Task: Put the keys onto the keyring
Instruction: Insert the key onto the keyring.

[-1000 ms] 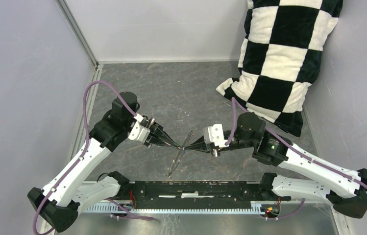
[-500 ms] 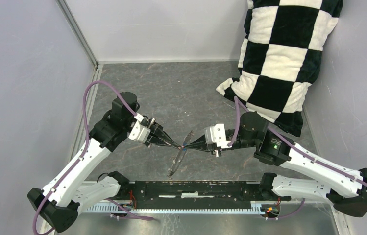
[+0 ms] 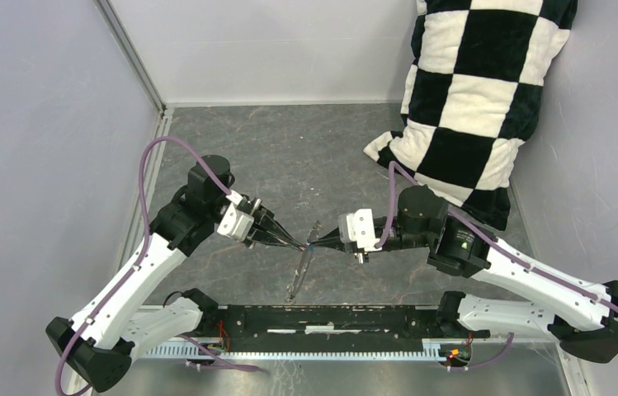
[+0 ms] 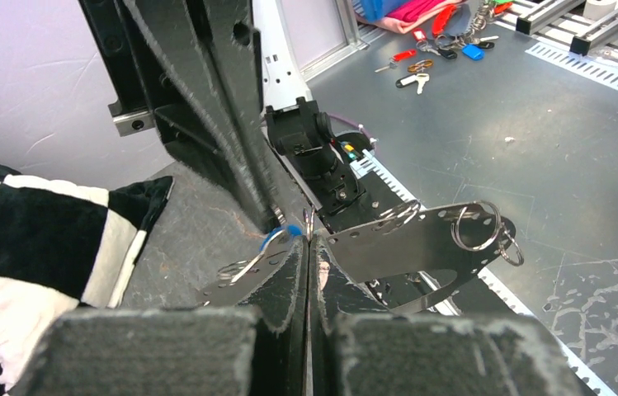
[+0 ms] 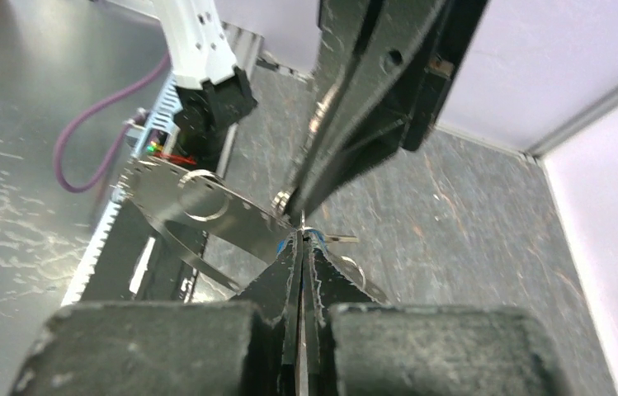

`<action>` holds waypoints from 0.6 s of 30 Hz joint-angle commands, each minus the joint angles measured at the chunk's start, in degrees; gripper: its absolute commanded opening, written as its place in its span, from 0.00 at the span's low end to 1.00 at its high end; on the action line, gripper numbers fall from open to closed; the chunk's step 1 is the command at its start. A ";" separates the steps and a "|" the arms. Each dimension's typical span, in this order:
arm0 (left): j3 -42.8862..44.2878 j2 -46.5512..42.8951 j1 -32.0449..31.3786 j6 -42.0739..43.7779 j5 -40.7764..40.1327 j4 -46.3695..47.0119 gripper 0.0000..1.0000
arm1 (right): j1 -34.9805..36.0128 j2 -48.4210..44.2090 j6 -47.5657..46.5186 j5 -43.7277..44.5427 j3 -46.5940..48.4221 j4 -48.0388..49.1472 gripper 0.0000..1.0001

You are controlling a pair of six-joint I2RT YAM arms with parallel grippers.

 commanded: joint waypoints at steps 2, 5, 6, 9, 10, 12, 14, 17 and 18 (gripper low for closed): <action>0.42 -1.75 0.12 -2.62 2.35 1.86 0.02 | 0.34 -1.60 -5.55 8.28 2.39 -5.08 0.01; 0.66 -1.63 0.08 -3.17 2.80 1.85 0.02 | 0.36 -2.47 -7.15 8.66 2.23 -6.35 0.01; 0.69 -1.61 0.12 -3.27 2.88 1.86 0.02 | 0.38 -2.52 -7.30 8.67 2.16 -6.35 0.01; 0.73 -1.08 0.12 -4.21 3.07 1.77 0.02 | 0.49 -2.13 -7.89 8.16 2.75 -6.43 0.01; 0.69 -0.87 0.12 -4.60 3.09 1.77 0.02 | 0.63 -1.98 -8.05 7.87 2.96 -6.22 0.00; 0.87 -0.35 0.10 -4.54 3.17 1.15 0.02 | 1.06 -1.71 -8.42 7.20 3.31 -5.86 0.01; 1.52 0.22 0.13 -4.29 3.24 -0.04 0.02 | 1.47 -1.31 -8.77 6.33 3.68 -6.04 0.01; 3.14 1.77 0.20 -4.15 4.07 -1.85 0.02 | 2.26 -0.84 -10.12 6.20 4.49 -7.79 0.01; 3.78 2.32 0.21 -3.76 4.39 -2.88 0.02 | 2.40 -1.02 -10.60 6.54 4.92 -8.38 0.01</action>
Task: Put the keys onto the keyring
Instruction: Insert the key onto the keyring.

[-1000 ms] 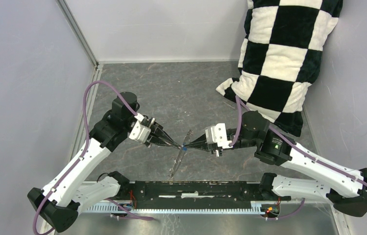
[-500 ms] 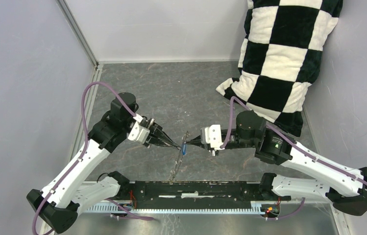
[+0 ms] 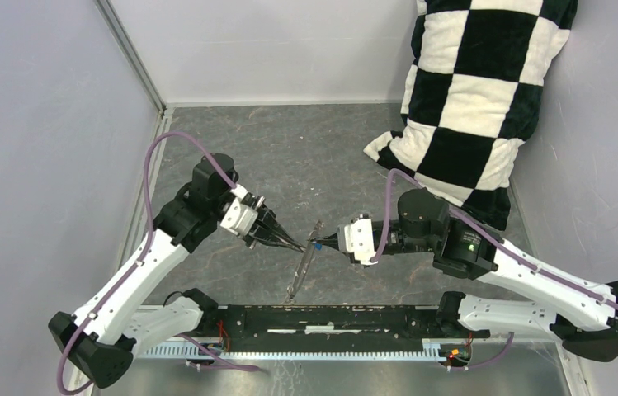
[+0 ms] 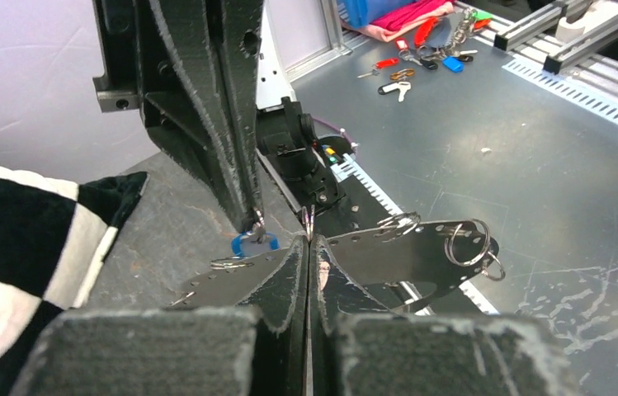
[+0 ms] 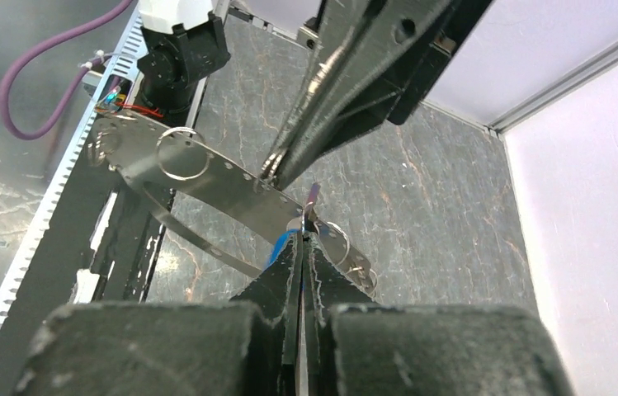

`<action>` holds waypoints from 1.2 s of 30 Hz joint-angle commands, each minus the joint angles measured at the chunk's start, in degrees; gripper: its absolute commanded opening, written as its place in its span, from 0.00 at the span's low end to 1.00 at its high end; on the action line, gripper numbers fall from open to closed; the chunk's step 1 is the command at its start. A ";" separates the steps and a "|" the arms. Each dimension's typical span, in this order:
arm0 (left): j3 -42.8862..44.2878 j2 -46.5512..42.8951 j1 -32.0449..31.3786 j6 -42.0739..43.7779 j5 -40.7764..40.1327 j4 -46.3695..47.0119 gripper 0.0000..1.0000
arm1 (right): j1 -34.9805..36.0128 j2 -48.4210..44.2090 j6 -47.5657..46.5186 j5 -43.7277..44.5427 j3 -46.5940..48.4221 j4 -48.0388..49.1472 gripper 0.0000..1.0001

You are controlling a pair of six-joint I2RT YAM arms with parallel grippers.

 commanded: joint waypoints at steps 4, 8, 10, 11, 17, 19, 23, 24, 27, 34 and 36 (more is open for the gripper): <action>5.63 4.28 1.02 1.67 4.97 -7.31 0.02 | 0.90 -2.62 -1.96 3.39 5.87 -3.17 0.01; 6.35 6.20 1.53 2.59 6.18 -8.78 0.02 | 0.94 -4.64 -0.09 8.36 7.46 -6.09 0.01; 6.80 7.22 1.53 2.59 6.96 -9.59 0.02 | 0.94 -5.32 0.19 11.84 6.69 -6.42 0.01; 7.17 7.87 1.55 2.75 7.65 -10.56 0.02 | 0.95 -5.28 0.48 14.57 6.81 -6.58 0.01; 10.13 9.78 1.59 6.31 8.70 -16.80 0.02 | 0.90 -3.42 1.22 21.36 11.11 -11.27 0.00; 10.52 9.79 1.47 6.31 8.78 -17.14 0.02 | 0.95 1.35 2.55 21.47 15.16 -18.82 0.00; 11.12 9.77 1.55 6.37 8.87 -17.21 0.02 | 0.88 4.17 2.15 6.12 14.51 -25.73 0.01; 11.06 9.77 1.56 6.36 8.87 -17.20 0.02 | 0.94 3.41 2.21 4.49 13.49 -25.22 0.00; 10.69 9.69 1.61 6.33 8.89 -17.20 0.02 | 0.94 3.33 2.84 -0.74 13.61 -25.09 0.00; 10.40 8.97 1.59 6.91 8.75 -17.20 0.02 | 1.00 5.65 4.63 2.00 11.95 -20.39 0.01; 10.12 8.74 1.54 6.83 8.78 -17.20 0.02 | 0.93 4.30 5.47 3.51 9.94 -15.65 0.01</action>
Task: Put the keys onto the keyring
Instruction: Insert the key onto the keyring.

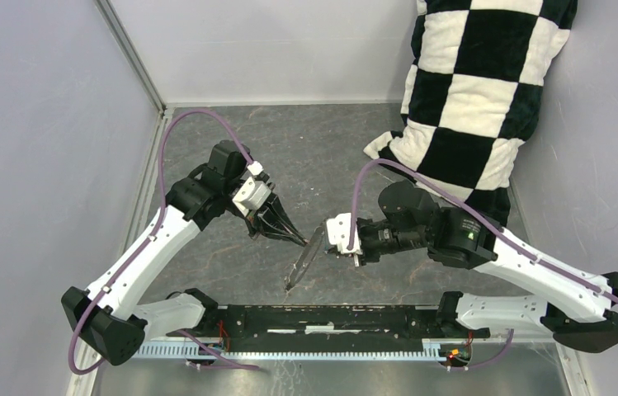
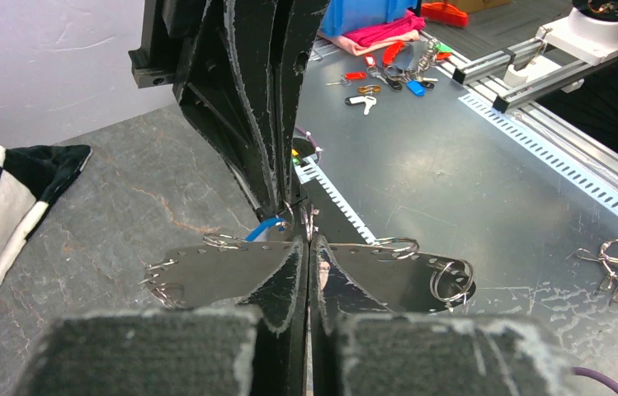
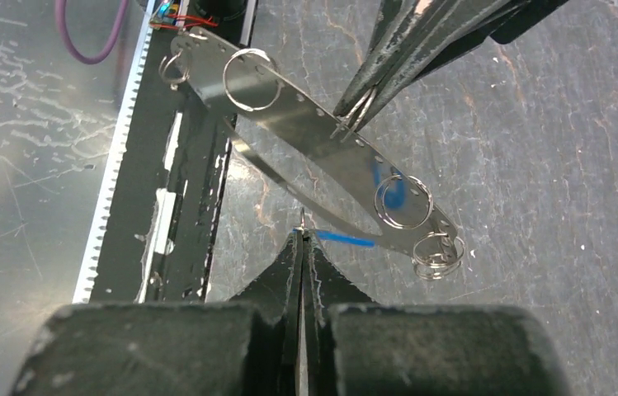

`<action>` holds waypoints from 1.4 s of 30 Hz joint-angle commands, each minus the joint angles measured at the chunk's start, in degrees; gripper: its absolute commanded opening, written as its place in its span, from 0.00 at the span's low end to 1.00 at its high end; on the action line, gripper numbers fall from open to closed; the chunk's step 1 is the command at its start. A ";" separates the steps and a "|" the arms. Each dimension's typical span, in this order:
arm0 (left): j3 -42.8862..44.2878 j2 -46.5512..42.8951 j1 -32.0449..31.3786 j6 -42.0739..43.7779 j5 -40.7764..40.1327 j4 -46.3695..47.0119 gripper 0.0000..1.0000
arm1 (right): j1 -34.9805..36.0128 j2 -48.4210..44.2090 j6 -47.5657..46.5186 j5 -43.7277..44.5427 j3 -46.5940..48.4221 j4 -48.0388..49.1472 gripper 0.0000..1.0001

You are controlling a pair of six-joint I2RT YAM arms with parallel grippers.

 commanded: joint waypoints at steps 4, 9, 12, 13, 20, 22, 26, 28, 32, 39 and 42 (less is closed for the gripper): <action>0.95 -1.73 0.29 2.22 6.14 -0.62 0.02 | 0.20 -3.25 2.47 2.85 -4.02 13.90 0.01; 0.32 -1.99 0.24 2.43 6.21 -0.59 0.02 | 0.09 -4.36 2.20 1.85 -5.91 18.08 0.01; 0.36 -2.02 0.28 2.53 6.21 -0.59 0.02 | 0.11 -4.24 2.53 0.76 -6.61 19.55 0.01; 0.36 -2.02 0.28 2.65 6.15 -0.55 0.02 | 0.20 -4.30 2.64 0.51 -7.04 20.27 0.01; 0.56 -2.11 0.28 2.53 6.21 -0.63 0.02 | 0.13 -4.20 3.43 -0.81 -8.29 22.25 0.01; 0.54 -2.11 0.33 2.61 6.15 -0.64 0.02 | 0.15 -3.91 3.58 -0.91 -8.15 22.32 0.01; 0.45 -2.35 0.24 2.76 6.16 -0.67 0.02 | 0.10 -3.88 3.91 -1.35 -8.10 22.75 0.01; 0.52 -2.33 0.27 2.83 6.06 -0.63 0.02 | 0.11 -3.70 4.11 -1.77 -8.21 22.91 0.01; 0.49 -2.55 0.29 2.97 5.97 -0.64 0.02 | 0.23 -3.55 4.38 -2.10 -8.99 22.91 0.01; 0.63 -2.55 0.24 3.57 5.38 -0.64 0.02 | 0.28 -3.67 5.71 -2.59 -10.20 23.68 0.01; 0.56 -2.65 0.29 3.70 5.13 -0.63 0.02 | 0.20 -3.62 6.02 -2.84 -10.07 23.99 0.01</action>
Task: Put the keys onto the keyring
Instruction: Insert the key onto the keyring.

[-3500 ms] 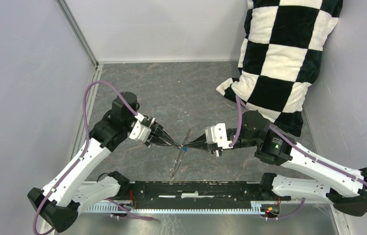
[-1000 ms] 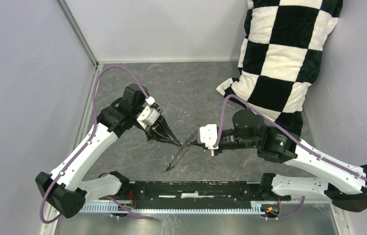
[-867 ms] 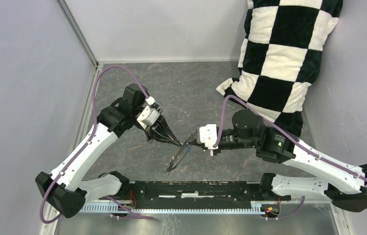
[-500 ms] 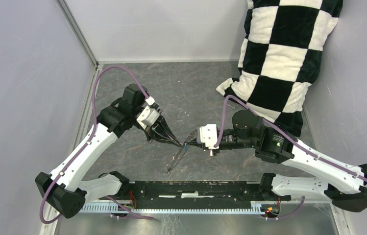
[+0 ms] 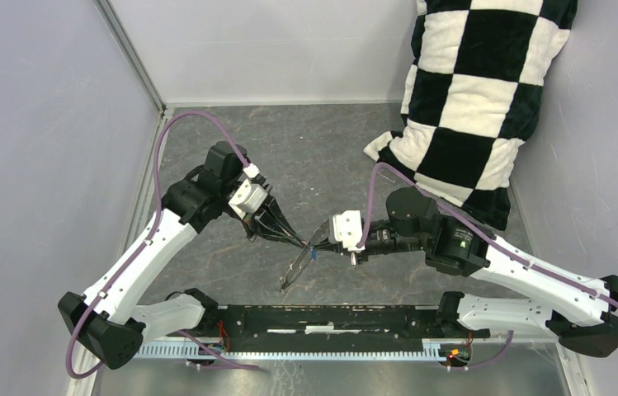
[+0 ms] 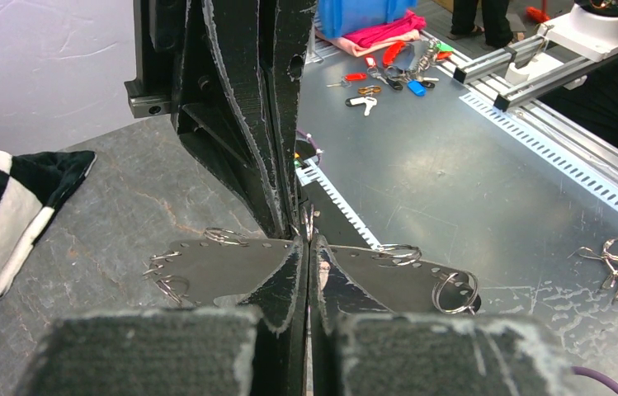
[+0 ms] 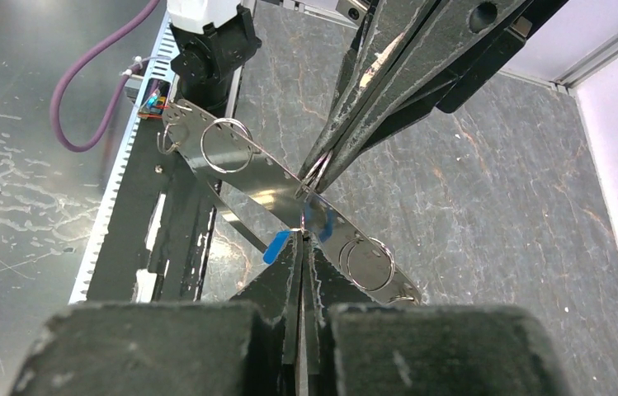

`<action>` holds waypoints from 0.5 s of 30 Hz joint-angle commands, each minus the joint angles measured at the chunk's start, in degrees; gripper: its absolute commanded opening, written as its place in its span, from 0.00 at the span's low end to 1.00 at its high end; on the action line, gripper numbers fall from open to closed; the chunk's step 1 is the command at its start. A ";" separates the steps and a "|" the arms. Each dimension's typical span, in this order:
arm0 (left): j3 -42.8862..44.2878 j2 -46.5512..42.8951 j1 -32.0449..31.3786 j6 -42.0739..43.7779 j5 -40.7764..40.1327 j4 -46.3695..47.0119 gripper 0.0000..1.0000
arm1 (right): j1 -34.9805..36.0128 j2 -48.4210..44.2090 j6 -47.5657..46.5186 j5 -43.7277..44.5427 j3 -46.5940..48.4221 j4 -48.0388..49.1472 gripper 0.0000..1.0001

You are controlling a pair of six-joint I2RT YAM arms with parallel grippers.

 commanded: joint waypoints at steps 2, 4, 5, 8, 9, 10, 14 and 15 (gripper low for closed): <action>0.58 -1.26 0.31 3.45 4.99 -0.26 0.02 | 0.21 -0.02 1.44 -1.02 0.22 3.07 0.01; 0.58 -1.34 0.32 3.45 4.76 -0.30 0.02 | 0.28 -0.02 1.61 -0.90 0.23 3.42 0.01; 0.52 -1.35 0.26 3.52 4.71 -0.24 0.02 | 0.21 0.01 1.74 -0.82 0.23 3.66 0.01; 0.41 -1.60 0.35 3.84 4.25 -0.24 0.02 | 0.27 0.35 2.54 -0.32 0.25 4.08 0.01; 0.34 -1.71 0.27 4.04 4.14 -0.24 0.02 | 0.20 0.48 2.75 -0.39 0.35 4.15 0.01; 0.32 -1.78 0.34 4.14 3.95 -0.24 0.02 | 0.20 0.47 2.99 -0.49 0.24 4.32 0.01; 0.32 -1.93 0.28 4.53 3.32 -0.25 0.02 | 0.21 0.32 3.52 -0.59 -0.34 5.24 0.01; 0.32 -1.96 0.29 4.58 3.25 -0.29 0.02 | 0.29 0.34 3.55 -0.60 -0.33 5.23 0.01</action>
